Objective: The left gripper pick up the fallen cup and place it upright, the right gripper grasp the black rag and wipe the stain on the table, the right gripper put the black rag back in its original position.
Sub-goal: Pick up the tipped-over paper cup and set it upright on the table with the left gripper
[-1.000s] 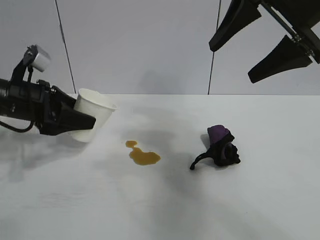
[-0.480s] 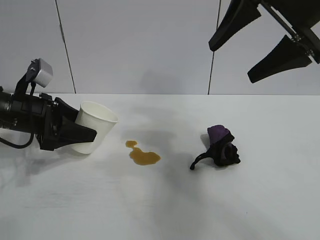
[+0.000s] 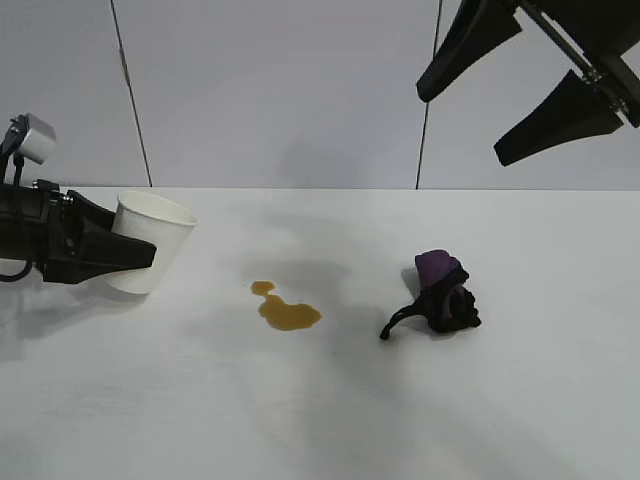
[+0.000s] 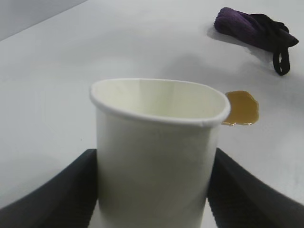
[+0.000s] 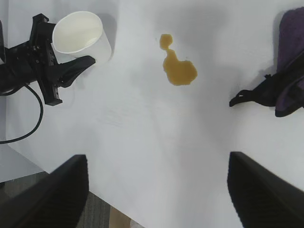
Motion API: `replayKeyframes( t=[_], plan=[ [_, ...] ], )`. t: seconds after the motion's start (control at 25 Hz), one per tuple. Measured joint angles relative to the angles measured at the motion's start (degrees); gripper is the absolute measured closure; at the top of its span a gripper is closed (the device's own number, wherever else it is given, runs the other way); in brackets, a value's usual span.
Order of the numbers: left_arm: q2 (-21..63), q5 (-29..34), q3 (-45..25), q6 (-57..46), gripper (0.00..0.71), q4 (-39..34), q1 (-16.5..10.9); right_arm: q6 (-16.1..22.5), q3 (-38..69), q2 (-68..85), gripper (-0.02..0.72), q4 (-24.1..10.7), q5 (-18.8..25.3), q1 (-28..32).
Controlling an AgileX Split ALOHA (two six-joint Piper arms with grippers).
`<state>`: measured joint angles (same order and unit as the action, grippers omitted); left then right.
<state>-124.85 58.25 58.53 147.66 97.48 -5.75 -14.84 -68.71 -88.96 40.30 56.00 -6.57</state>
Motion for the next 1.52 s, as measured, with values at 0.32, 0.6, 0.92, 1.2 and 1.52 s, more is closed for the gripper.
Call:
replayKeyframes(
  t=[0.32, 0.6, 0.92, 1.2, 1.52],
  plan=[
    [0.00, 0.06, 0.00, 1.08, 0.254, 0.00, 0.03, 0.00, 0.00, 0.00, 0.146, 0.35, -0.06, 0.00],
    [-2.06, 0.29, 0.00, 1.80, 0.254, 0.17, 0.03, 0.00, 0.00, 0.00, 0.146, 1.02, -0.06, 0.00],
    [-3.15, 1.29, 0.00, 2.60, 0.254, 0.50, -0.01, 0.00, 0.00, 0.00, 0.146, 1.03, -0.06, 0.00],
    [-3.15, 1.37, 0.00, 2.62, 0.254, 0.50, -0.91, 0.00, 0.00, 0.00, 0.146, 1.03, -0.06, 0.00],
    [-3.15, 1.96, 0.00, 1.47, 0.254, 0.50, -3.12, 0.00, 0.00, 0.00, 0.146, 1.07, -0.11, 0.00]
  ],
)
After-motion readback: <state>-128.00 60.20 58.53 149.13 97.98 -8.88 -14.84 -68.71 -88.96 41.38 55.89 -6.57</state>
